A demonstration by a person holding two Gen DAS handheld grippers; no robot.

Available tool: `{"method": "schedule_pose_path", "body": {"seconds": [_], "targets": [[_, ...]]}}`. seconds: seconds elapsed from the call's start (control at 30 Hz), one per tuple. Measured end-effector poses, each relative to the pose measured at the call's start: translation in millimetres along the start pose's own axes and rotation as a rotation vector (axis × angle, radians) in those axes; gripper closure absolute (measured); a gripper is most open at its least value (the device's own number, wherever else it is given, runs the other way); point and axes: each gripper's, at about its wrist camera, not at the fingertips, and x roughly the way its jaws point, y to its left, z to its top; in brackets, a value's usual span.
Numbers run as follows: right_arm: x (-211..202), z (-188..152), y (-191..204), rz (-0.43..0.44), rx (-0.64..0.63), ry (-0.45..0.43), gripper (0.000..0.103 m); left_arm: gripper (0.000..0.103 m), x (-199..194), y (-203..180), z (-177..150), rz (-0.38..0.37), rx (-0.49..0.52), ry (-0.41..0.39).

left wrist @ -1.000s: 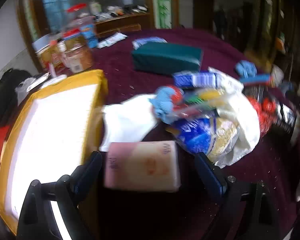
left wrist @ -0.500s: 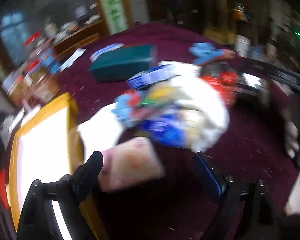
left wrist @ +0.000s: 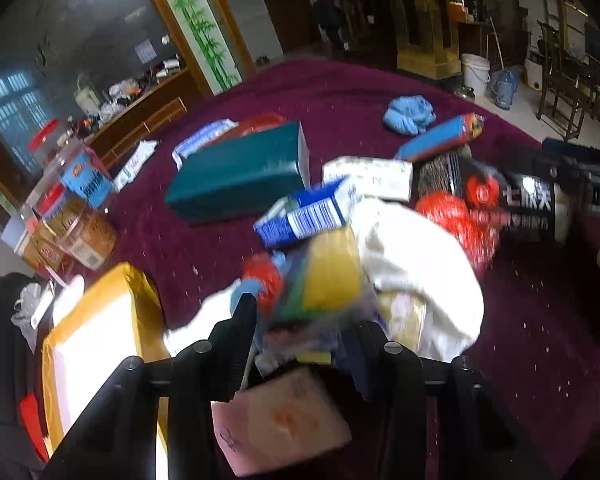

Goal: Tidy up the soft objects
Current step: 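Grasp the clear bag of sponges with left tool while right grasps white cloth, then carry both held items over the yellow-rimmed tray and open both tools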

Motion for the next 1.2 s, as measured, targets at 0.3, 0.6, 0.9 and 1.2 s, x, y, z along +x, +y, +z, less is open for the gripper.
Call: {"method": "schedule_pose_path", "body": {"seconds": [0.3, 0.6, 0.9, 1.2], "targets": [[1.0, -0.2, 0.0, -0.003, 0.001, 0.005, 0.0, 0.078, 11.9, -15.9, 7.0, -0.001, 0.036, -0.018], [0.9, 0.3, -0.5, -0.002, 0.0, 0.005, 0.0, 0.087, -63.0, 9.4, -9.8, -0.065, -0.182, -0.172], [-2.9, -2.1, -1.0, 0.003, -0.002, -0.003, 0.0, 0.087, -130.8, 34.8, -72.1, -0.107, -0.4, -0.288], [-47.9, -15.4, 101.2, 0.224, -0.365, 0.06, 0.002, 0.087, -140.9, 61.4, -117.6, -0.122, -0.543, -0.293]]}}
